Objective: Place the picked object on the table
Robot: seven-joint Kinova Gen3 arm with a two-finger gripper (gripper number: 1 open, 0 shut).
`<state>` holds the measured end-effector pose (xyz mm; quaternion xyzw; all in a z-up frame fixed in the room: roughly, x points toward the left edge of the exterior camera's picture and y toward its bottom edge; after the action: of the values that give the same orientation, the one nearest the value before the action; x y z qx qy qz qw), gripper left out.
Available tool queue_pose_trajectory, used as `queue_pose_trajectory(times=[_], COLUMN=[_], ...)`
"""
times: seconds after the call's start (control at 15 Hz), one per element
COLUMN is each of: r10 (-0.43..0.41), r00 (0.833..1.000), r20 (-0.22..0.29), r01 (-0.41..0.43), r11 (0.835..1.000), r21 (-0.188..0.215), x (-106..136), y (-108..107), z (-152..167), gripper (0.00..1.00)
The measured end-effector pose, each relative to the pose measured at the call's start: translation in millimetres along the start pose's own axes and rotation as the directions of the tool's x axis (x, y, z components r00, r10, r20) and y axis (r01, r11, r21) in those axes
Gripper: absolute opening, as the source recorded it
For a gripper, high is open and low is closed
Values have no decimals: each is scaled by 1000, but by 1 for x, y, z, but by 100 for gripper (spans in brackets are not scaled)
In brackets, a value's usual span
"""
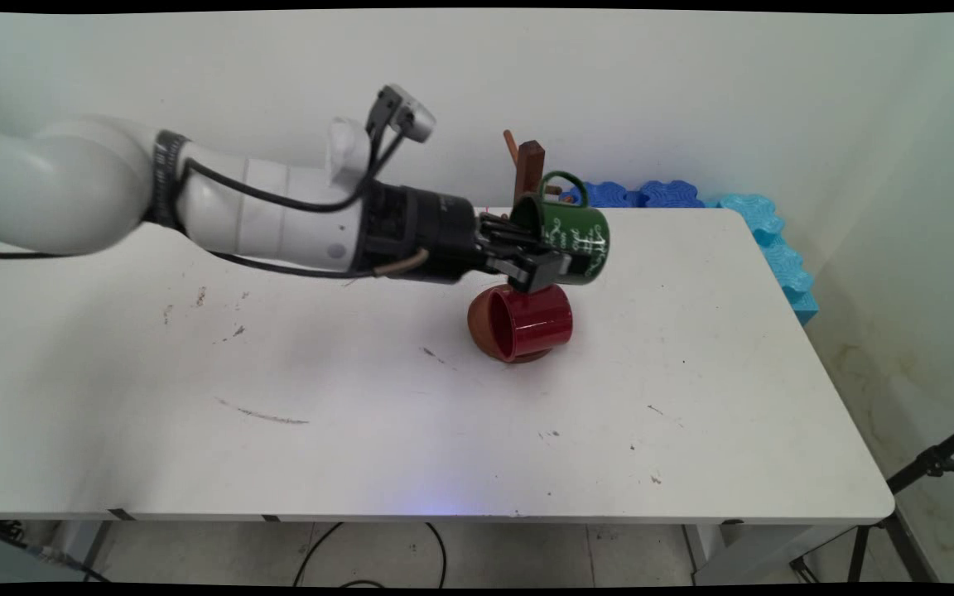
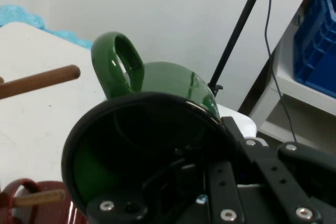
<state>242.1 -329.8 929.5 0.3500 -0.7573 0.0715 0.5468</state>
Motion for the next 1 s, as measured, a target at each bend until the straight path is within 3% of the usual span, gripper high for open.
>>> queue_pose_trajectory(times=[0.73,1.0], r10=[77,157], r00=[993,973], r20=[91,167], r01=[-74,-154], r11=[997,988], r21=[-35,-29], x=[44,68], y=[-6,-11], z=[-89,-125], gripper=[0,0])
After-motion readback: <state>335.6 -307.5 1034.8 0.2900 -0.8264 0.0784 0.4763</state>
